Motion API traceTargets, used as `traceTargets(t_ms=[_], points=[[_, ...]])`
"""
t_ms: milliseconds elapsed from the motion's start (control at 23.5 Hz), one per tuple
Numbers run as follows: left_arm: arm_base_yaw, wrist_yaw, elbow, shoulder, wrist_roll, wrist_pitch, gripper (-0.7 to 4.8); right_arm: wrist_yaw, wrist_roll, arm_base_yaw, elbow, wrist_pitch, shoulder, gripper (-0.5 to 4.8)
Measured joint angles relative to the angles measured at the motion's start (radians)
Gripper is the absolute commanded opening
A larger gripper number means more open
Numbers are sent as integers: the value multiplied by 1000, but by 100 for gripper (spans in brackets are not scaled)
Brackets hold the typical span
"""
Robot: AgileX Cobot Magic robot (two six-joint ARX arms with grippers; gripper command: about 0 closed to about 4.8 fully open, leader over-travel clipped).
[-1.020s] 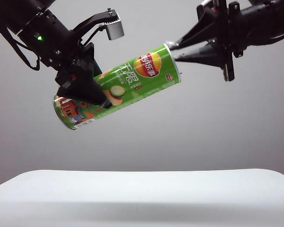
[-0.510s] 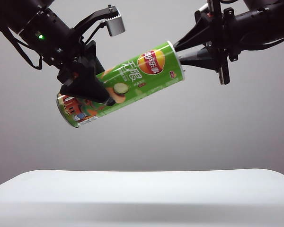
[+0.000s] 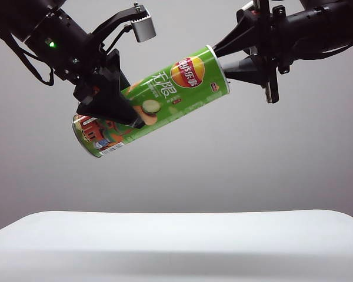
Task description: Pick up the green tub of chips from the desk, pull out the transparent container with the chips inside partially, and then place the chips back on the desk.
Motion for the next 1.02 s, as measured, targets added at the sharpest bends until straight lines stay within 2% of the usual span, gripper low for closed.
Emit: traceTargets(t_ms=[765,1020], points=[[1,-4,1,0,-6,-36,312,29,-45,0,-1,-14,0,18],[0,0,5,-1,-10,-40,311,13,-53,-54,-2,-34,1,18]])
